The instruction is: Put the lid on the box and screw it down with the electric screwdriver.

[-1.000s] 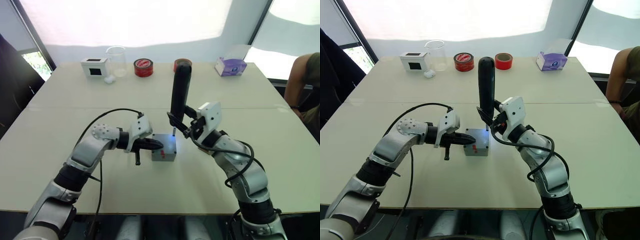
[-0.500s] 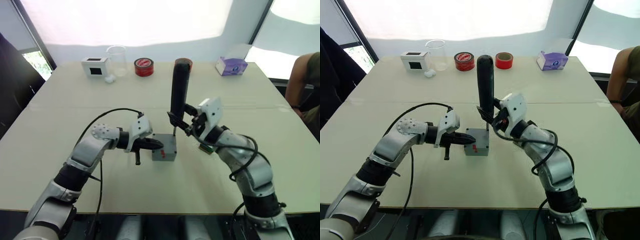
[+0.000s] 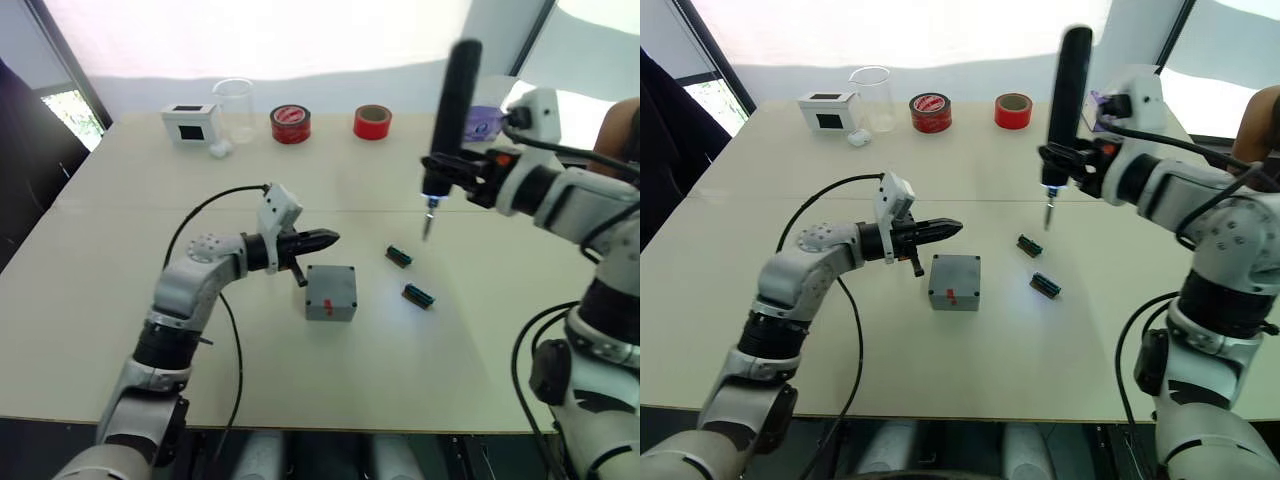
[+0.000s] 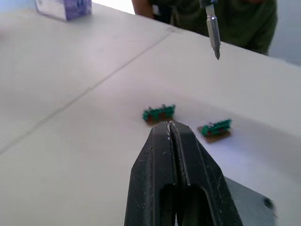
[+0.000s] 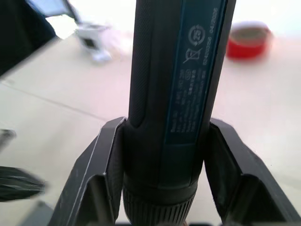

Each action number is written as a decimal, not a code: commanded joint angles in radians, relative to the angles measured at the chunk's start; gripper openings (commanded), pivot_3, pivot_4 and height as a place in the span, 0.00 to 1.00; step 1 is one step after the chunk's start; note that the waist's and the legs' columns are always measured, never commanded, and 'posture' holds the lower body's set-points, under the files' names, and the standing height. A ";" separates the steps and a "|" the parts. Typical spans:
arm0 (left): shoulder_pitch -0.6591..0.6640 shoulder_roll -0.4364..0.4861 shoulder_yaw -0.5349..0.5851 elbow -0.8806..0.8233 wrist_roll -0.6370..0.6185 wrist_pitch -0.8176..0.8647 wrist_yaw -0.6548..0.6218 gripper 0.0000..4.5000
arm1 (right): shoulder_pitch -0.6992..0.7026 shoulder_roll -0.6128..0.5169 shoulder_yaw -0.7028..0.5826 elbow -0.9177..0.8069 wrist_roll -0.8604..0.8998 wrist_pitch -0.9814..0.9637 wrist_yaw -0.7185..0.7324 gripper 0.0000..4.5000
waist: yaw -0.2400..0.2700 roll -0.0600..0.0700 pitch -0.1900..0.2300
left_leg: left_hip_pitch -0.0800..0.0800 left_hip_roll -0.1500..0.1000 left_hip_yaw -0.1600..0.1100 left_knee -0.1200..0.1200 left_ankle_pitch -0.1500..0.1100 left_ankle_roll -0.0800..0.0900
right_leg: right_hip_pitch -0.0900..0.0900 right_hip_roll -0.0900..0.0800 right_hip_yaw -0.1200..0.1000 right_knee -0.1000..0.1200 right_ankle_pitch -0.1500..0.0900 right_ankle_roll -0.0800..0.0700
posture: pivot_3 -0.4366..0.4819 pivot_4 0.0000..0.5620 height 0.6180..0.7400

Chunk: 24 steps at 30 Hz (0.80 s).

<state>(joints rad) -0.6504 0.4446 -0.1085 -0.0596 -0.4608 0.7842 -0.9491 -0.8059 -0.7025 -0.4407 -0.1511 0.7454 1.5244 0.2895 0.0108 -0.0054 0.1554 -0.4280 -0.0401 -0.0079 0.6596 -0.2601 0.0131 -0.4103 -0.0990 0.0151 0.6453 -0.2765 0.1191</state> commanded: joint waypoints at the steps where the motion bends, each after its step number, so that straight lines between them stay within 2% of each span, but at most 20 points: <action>1: -0.040 0.073 -0.035 -0.091 -0.041 0.016 -0.108 0.00 | 0.032 -0.098 -0.078 0.076 0.051 0.087 0.046 0.40 | -0.001 0.000 0.000 | 0.000 0.000 0.000 0.000 0.000 0.000 | 0.000 0.000 0.000 0.000 0.000 0.000 | 0.48 0.27 1.00; 6: -0.040 0.191 -0.116 -0.174 -0.028 -0.040 -0.267 0.00 | 0.214 -0.258 0.044 0.128 0.148 0.090 0.095 0.40 | -0.007 0.002 0.002 | 0.000 0.000 0.002 0.000 -0.001 0.001 | 0.000 0.000 0.001 -0.001 0.000 0.000 | 0.48 0.27 1.00; 9: -0.039 0.248 -0.171 -0.195 0.010 -0.104 -0.337 0.00 | 0.313 -0.309 0.101 0.134 0.142 0.090 0.117 0.40 | -0.010 0.002 0.002 | 0.001 0.001 0.002 0.000 -0.001 0.001 | 0.001 0.001 0.001 -0.002 0.000 0.000 | 0.48 0.27 1.00; 14: -0.033 0.228 -0.179 -0.190 0.032 -0.120 -0.296 0.00 | 0.359 -0.331 0.136 0.153 0.151 0.090 0.128 0.40 | -0.022 0.005 0.005 | 0.001 0.001 0.003 0.002 -0.001 0.002 | 0.001 0.001 0.001 -0.001 0.000 0.000 | 0.48 0.27 1.00; 24: 0.013 0.246 -0.185 -0.213 0.048 -0.132 -0.292 0.00 | 0.338 -0.327 0.216 0.220 0.044 0.074 0.163 0.40 | -0.020 0.004 0.006 | 0.001 0.001 0.002 0.002 -0.001 0.002 | 0.001 0.003 0.000 0.000 0.000 0.001 | 0.48 0.27 1.00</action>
<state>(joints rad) -0.6334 0.6796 -0.3003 -0.2441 -0.4211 0.6683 -1.2393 -0.4505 -1.0107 -0.2135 0.0730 0.8082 1.6066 0.4420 -0.0093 -0.0010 0.1616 -0.4274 -0.0392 -0.0055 0.6619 -0.2610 0.0151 -0.4086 -0.0961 0.0150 0.6448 -0.2765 0.1199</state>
